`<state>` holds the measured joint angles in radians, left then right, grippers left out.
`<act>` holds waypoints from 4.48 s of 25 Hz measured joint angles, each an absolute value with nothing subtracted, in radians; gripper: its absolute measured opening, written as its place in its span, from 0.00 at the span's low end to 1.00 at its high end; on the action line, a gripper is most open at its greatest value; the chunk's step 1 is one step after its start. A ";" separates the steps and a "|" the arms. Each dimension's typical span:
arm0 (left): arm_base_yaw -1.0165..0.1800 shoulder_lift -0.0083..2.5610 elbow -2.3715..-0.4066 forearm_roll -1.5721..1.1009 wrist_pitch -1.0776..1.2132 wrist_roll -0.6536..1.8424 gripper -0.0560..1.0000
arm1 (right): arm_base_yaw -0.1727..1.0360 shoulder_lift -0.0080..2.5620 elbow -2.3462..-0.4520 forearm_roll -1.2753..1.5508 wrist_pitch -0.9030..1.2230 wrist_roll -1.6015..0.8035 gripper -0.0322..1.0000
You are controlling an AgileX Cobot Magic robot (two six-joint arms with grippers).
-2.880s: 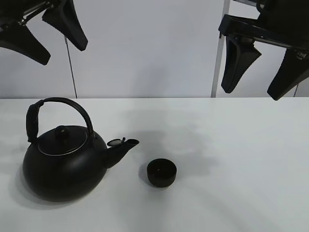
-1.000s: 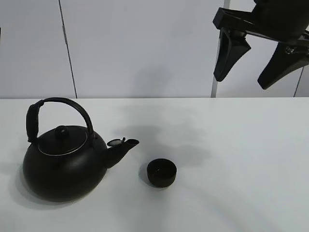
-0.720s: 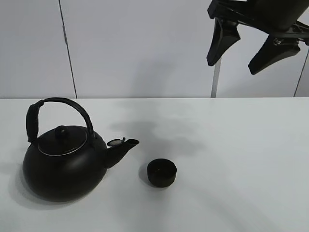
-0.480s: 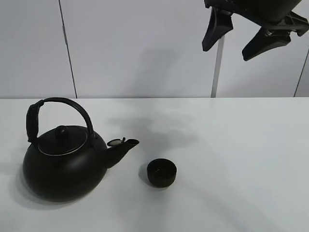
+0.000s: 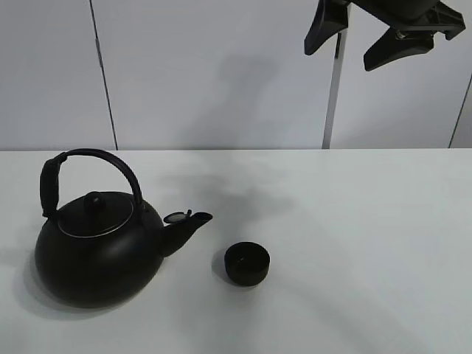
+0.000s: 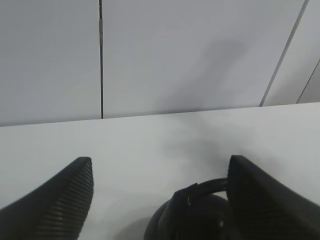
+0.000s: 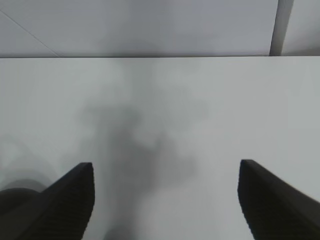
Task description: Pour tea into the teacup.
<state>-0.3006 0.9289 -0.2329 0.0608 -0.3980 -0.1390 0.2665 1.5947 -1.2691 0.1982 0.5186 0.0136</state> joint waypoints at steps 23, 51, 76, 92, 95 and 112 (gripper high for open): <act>-0.301 1.200 -0.194 0.247 -0.610 -0.158 0.56 | 0.267 1.595 -1.269 0.248 0.817 0.014 0.56; -0.301 1.800 -0.296 0.089 -1.144 0.011 0.52 | 0.267 1.595 -1.269 0.262 0.854 0.014 0.56; -0.296 1.732 -0.310 0.159 -1.043 0.056 0.17 | 0.267 1.595 -1.269 0.265 0.785 0.014 0.56; -0.450 1.584 -0.459 0.104 -0.851 0.121 0.16 | 0.267 1.595 -1.269 0.265 0.852 0.014 0.56; -0.502 1.584 -0.483 0.026 -0.828 0.184 0.16 | 0.267 1.595 -1.269 0.266 0.892 0.014 0.56; -0.553 1.585 -0.498 -0.238 -0.811 0.302 0.16 | 0.267 1.595 -1.269 0.164 0.945 0.011 0.56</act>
